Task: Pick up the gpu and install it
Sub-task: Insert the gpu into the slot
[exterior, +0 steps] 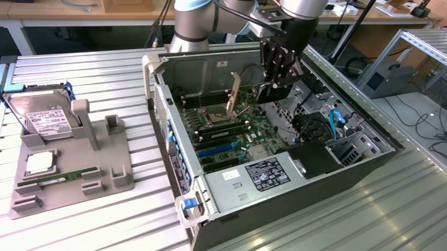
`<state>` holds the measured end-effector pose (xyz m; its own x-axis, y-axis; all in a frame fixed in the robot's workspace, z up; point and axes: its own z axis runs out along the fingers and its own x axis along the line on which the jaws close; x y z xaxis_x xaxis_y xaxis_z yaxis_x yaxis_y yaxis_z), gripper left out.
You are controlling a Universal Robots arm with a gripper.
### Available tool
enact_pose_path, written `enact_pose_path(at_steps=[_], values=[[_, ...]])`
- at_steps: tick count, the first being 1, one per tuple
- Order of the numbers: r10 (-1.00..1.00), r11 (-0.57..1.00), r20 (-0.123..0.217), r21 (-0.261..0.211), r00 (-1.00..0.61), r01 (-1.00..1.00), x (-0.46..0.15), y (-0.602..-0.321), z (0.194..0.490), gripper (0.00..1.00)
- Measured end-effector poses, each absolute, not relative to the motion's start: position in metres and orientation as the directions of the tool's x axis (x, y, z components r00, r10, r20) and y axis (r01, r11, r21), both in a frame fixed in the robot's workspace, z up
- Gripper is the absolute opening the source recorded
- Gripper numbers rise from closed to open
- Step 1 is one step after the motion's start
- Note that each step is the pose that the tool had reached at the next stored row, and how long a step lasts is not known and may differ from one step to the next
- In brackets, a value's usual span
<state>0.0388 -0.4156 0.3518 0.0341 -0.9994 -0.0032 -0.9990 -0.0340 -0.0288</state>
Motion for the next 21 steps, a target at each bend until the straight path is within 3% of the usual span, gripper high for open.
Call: enact_pose_path(at_steps=[21], values=[[-0.999,-0.034,-0.003,-0.029,0.034,-0.999,0.03,-0.418,0.34,0.27]])
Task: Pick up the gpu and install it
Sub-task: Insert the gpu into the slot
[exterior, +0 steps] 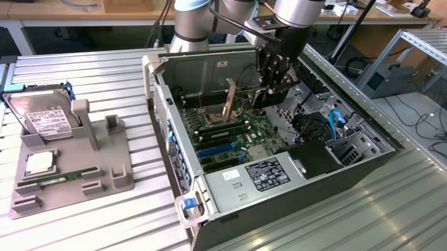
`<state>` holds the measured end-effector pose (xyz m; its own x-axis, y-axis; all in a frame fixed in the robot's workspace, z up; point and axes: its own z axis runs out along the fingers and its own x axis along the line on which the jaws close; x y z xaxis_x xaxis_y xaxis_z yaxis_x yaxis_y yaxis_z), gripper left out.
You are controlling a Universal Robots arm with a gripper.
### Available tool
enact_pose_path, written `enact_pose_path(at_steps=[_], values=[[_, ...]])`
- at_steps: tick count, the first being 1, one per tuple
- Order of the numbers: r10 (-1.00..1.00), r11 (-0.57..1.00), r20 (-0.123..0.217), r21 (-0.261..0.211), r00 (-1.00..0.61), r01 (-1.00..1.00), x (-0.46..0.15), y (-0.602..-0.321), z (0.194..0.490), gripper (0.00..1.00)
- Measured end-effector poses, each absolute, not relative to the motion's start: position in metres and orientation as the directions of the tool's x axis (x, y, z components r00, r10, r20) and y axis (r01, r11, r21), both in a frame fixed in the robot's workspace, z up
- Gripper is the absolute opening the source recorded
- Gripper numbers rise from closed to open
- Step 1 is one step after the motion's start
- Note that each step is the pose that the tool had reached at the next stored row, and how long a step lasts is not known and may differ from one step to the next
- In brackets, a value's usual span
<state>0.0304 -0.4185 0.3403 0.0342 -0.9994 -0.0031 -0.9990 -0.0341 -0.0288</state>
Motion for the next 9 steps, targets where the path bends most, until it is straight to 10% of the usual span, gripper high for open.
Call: enact_pose_path(at_steps=[9], values=[[-0.999,-0.034,-0.003,-0.029,0.034,-0.999,0.0288,-0.4215,0.336,0.27]])
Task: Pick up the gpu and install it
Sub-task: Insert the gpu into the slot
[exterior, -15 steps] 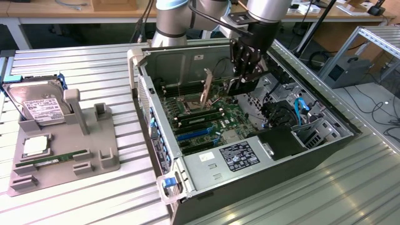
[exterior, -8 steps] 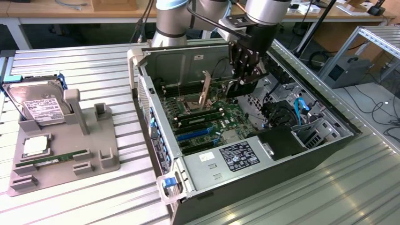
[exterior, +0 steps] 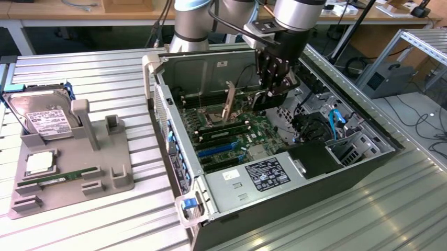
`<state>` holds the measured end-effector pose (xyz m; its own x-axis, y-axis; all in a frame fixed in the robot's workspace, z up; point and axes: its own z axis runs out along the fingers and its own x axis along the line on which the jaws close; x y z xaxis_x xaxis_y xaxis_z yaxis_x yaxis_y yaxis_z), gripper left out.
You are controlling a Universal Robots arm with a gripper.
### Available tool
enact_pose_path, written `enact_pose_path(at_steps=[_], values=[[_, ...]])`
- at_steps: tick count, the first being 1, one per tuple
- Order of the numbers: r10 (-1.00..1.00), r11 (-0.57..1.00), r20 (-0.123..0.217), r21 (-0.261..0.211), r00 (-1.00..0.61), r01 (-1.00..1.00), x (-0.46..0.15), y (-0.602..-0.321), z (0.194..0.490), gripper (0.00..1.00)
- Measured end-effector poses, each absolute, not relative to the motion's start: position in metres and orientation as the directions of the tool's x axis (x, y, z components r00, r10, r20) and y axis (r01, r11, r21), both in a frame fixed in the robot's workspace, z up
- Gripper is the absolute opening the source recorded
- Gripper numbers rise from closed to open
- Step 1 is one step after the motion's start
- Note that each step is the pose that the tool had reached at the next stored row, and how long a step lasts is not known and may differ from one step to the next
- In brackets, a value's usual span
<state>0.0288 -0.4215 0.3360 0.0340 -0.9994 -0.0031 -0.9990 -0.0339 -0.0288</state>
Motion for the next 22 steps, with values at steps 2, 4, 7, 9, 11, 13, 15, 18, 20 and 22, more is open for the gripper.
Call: enact_pose_path(at_steps=[2,4,7,9,11,13,15,18,20,22], values=[[-0.999,-0.034,-0.003,-0.029,0.034,-0.999,0.0288,-0.4219,0.3354,0.27],[-0.999,-0.034,-0.003,-0.029,0.034,-0.999,0.0284,-0.4233,0.3343,0.27],[-0.999,-0.034,-0.003,-0.029,0.034,-0.999,0.0278,-0.4241,0.3326,0.27],[-0.999,-0.034,-0.003,-0.029,0.034,-0.999,0.0273,-0.425,0.3314,0.27],[-0.999,-0.034,-0.003,-0.029,0.034,-0.999,0.0265,-0.4261,0.3305,0.27],[-0.999,-0.034,-0.003,-0.029,0.034,-0.999,0.0259,-0.4268,0.3297,0.27],[-0.999,-0.034,-0.003,-0.029,0.034,-0.999,0.0258,-0.4269,0.3291,0.27],[-0.999,-0.034,-0.003,-0.029,0.034,-0.999,0.0258,-0.4276,0.3282,0.27],[-0.999,-0.034,-0.003,-0.029,0.034,-0.999,0.0256,-0.4282,0.3279,0.27],[-0.999,-0.034,-0.003,-0.029,0.034,-0.999,0.0253,-0.4287,0.3269,0.27]])
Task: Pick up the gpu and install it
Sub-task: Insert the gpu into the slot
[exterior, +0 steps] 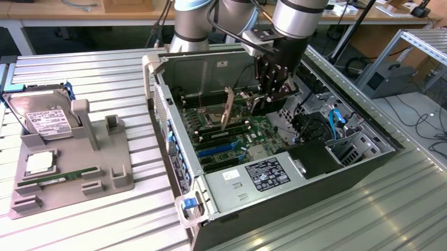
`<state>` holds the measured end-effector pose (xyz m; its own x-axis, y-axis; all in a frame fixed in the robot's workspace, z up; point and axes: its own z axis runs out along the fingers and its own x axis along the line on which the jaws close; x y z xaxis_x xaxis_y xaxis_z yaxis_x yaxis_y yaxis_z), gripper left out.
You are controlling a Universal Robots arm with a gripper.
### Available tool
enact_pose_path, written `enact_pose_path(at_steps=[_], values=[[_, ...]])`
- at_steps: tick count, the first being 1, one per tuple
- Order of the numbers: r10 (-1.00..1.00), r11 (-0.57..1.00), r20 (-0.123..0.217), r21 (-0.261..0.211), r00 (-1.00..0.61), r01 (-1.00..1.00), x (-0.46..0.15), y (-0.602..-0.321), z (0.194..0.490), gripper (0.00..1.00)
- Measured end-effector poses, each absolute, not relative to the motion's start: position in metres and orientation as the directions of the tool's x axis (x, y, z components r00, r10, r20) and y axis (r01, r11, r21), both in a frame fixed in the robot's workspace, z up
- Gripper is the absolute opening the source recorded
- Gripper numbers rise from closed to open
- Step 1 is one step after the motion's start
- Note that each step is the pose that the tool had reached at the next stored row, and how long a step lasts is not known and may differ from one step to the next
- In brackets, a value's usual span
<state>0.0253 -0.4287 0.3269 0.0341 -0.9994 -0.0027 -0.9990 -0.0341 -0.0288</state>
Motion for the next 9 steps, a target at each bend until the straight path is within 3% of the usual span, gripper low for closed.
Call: enact_pose_path(at_steps=[9], values=[[-1.0,-0.03,-0.003,-0.029,0.031,-0.999,0.0176,-0.429,0.3241,0.27]])
